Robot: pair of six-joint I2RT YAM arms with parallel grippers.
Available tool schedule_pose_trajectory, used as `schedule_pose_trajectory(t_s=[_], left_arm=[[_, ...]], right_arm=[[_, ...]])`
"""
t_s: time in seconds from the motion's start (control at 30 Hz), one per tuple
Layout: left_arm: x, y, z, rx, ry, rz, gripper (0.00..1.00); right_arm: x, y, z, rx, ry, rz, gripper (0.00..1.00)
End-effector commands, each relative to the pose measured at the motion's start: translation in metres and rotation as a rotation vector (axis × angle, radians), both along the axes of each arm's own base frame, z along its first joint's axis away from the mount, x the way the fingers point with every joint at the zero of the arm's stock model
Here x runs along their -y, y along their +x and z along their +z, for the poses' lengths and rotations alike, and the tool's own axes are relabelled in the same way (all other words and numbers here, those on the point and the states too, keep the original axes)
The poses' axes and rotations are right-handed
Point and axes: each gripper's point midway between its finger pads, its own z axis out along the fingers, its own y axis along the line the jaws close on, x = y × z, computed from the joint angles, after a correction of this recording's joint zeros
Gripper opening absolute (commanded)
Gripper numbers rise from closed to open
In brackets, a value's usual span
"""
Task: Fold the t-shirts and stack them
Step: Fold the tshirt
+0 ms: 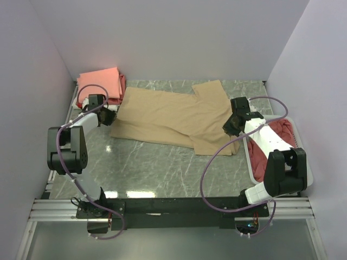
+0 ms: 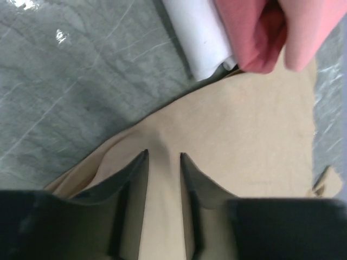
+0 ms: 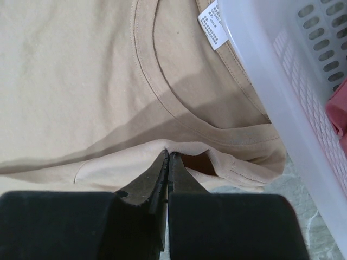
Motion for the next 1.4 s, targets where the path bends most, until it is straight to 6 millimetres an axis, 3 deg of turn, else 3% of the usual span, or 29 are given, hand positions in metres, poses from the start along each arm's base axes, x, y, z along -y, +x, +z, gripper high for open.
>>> schedule_pose_trajectory(t_s=[0.0,0.03,0.07,0.1,0.17,0.2,0.27,0.3,0.4,0.53,0.77,1.0,1.1,1.17,1.3,1.37], left_arm=[[-0.002,0.017,0.031,0.087,0.021,-0.024,0.37],[-0.005,0.016,0.036,0.094,0.028,-0.02,0.41],[-0.012,0.014,0.04,0.096,0.039,0.001,0.5],[-0.016,0.011,0.053,0.123,0.046,0.006,0.53],[-0.028,0.002,0.059,0.116,0.059,0.032,0.56],[-0.029,-0.003,0.07,0.131,0.067,0.038,0.56],[-0.035,-0.019,0.066,0.11,0.089,0.065,0.54],[-0.036,-0.027,0.074,0.126,0.097,0.077,0.53],[-0.035,-0.064,0.045,0.067,0.086,0.111,0.51],[-0.022,-0.085,0.021,0.066,0.049,0.091,0.48],[0.004,-0.085,-0.01,0.068,-0.009,0.014,0.52],[-0.002,-0.069,-0.016,0.084,0.008,0.051,0.54],[-0.003,-0.061,-0.02,0.082,0.018,0.048,0.46],[-0.005,-0.059,-0.024,0.075,0.024,0.05,0.26],[-0.012,-0.067,-0.027,0.053,0.053,0.081,0.01],[-0.021,-0.081,-0.03,0.021,0.086,0.123,0.01]], right_arm=[[0.002,0.005,0.001,0.026,-0.001,0.011,0.03],[0.002,0.005,0.003,0.029,0.0,0.014,0.07],[0.001,0.005,0.005,0.033,0.0,0.019,0.2],[0.001,0.007,0.009,0.043,0.001,0.02,0.27],[0.0,0.006,0.016,0.058,0.004,0.026,0.43],[0.0,0.006,0.019,0.066,0.0,0.029,0.46],[0.0,0.004,0.026,0.082,0.003,0.029,0.48],[-0.002,0.002,0.027,0.084,0.004,0.037,0.49],[-0.013,-0.009,0.033,0.103,0.004,0.062,0.49],[-0.036,-0.025,0.027,0.106,0.008,0.106,0.49],[-0.061,-0.045,0.006,0.075,0.004,0.15,0.49],[-0.066,-0.051,0.0,0.068,0.007,0.161,0.49],[-0.065,-0.055,0.001,0.066,-0.004,0.161,0.49],[-0.062,-0.059,0.0,0.057,-0.016,0.156,0.49],[-0.058,-0.065,0.002,0.059,-0.018,0.156,0.49],[-0.057,-0.069,0.001,0.05,-0.026,0.162,0.49]])
